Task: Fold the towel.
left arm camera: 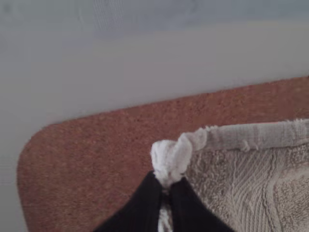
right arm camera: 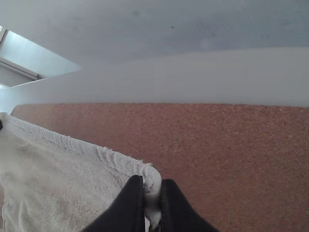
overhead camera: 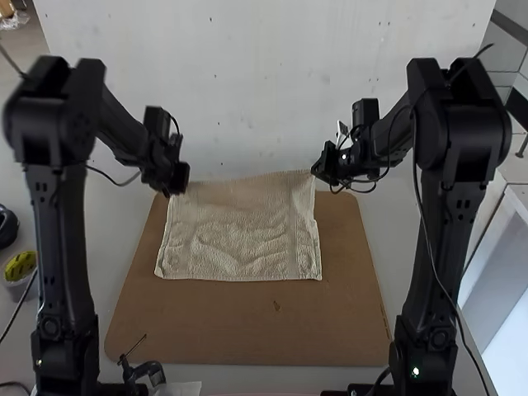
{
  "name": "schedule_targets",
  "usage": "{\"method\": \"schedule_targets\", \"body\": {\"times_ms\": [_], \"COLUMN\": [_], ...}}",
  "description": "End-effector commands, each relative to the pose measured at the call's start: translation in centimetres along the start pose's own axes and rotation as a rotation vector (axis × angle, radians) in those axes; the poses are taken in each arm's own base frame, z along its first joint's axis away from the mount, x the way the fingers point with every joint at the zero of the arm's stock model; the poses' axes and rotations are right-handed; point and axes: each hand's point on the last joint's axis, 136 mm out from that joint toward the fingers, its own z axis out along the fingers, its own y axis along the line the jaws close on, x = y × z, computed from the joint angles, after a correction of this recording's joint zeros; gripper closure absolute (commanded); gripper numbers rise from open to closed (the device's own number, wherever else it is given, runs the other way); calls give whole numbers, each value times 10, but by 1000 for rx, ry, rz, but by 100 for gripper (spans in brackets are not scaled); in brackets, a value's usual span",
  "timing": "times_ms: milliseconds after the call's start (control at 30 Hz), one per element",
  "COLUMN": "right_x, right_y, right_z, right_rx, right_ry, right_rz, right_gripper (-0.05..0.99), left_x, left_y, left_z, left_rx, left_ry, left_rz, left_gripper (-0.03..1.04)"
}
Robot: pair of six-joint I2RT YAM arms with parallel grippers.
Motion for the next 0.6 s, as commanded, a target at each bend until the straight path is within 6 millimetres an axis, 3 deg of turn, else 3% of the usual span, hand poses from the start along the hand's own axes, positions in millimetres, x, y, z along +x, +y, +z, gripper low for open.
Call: {"method": "schedule_targets", "body": {"times_ms": [0,133,233,567], "right_x": [-7,8,24,70], "right_y": [17,24,25,30], "right_z": [-20,-35,-45,-75], "right_rx": [-27,-30,-24,-3], "right_ry": [-34,-16,4,65], "right_rz": [-26,-12,2,47], "right_gripper": [91,91,91,91], "left_x": [-22,-17,-5,55], "left_y": [5,-2,-6,-16], "left_z": [-47,-85,-103,-121], "left_rx": [-15,-1,8,42], "left_ry": [-92,-134,-130,-60], "left_rz": [-9,-2,0,12], "left_gripper": [99,99,99,99]}}
